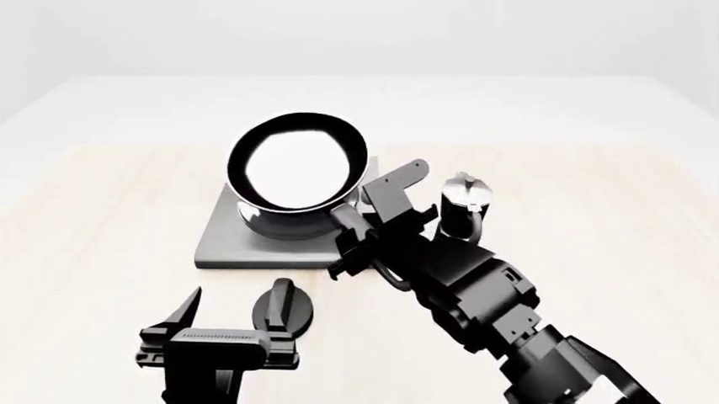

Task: Put the frying pan on the stove.

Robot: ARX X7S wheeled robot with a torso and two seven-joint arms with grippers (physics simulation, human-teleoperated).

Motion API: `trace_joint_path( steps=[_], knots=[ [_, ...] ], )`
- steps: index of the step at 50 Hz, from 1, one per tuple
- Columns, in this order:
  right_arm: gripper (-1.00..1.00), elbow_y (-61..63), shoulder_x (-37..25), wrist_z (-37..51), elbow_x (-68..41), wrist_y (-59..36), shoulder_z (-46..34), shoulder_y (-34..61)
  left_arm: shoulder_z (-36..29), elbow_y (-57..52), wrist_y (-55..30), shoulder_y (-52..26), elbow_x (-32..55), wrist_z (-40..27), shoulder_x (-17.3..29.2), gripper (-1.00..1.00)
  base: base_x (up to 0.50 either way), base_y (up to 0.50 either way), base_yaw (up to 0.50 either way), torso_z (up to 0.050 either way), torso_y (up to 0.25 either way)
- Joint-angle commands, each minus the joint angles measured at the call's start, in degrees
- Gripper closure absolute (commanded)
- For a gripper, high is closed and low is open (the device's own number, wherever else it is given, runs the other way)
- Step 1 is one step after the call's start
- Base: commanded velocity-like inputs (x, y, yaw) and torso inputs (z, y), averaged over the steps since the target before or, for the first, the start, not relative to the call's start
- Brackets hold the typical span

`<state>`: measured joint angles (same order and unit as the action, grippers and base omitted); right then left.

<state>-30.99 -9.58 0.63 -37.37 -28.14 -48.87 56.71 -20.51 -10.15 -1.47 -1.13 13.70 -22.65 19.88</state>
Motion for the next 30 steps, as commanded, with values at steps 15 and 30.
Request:
trace_joint_path(
  steps=[15, 30],
  knots=[
    [1.00, -2.04, 1.27, -3.00, 3.37, 2.21, 0.99, 1.79, -0.26, 0.01, -0.12, -0.23, 0.22, -0.33, 0.23, -1.00, 0.00, 0.00, 0.00, 0.000, 0.002],
    [1.00, -5.30, 2.30, -3.78, 3.94, 3.88, 0.51, 2.35, -0.21, -0.07, 0.29, 0.25, 0.40, -0.59, 0.53, -1.00, 0.00, 0.00, 0.00, 0.001, 0.001]
  ],
)
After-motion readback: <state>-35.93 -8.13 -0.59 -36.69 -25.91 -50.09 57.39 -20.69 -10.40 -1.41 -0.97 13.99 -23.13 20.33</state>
